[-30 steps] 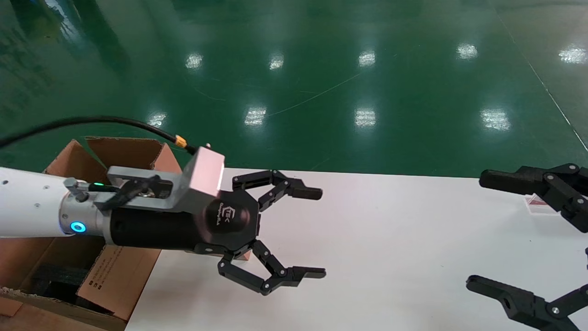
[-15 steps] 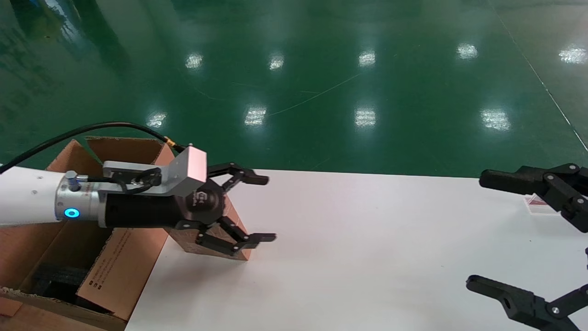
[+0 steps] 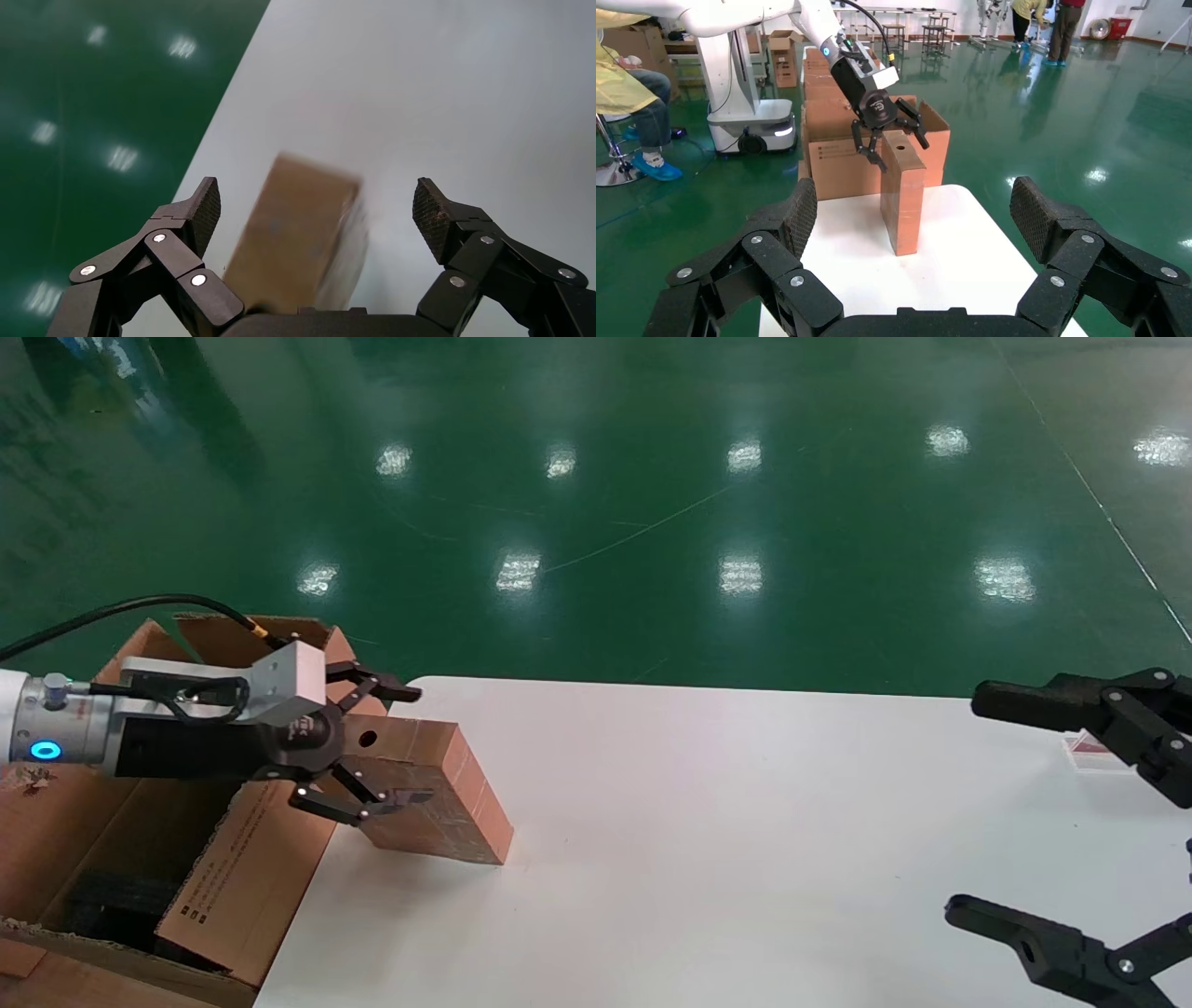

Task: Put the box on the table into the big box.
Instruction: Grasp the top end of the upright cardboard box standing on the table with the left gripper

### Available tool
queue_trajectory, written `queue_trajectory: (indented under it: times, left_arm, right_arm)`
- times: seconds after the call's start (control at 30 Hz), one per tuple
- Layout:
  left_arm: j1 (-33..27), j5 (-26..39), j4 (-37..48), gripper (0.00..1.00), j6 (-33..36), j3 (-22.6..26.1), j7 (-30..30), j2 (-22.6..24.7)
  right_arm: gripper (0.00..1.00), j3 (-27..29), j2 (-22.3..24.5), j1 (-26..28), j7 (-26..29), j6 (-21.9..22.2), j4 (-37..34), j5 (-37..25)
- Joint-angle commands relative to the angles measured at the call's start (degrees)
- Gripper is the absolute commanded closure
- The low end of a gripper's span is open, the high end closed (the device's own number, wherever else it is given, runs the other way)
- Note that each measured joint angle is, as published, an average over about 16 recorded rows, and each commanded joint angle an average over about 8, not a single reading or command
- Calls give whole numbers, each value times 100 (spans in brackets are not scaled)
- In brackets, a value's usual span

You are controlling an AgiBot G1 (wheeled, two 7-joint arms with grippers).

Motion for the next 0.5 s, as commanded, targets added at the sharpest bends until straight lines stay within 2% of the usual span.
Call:
queue_trajectory:
  times: [0.03,0.5]
  left_arm:
    - [-160,159,245,0,11,43,161,-5]
    - [-885,769,1510,0,174,437,1026,106]
  right_arm:
    - [0,0,0,0,0,0,0,0]
    - [0,-1,0,0,0,0,0,1]
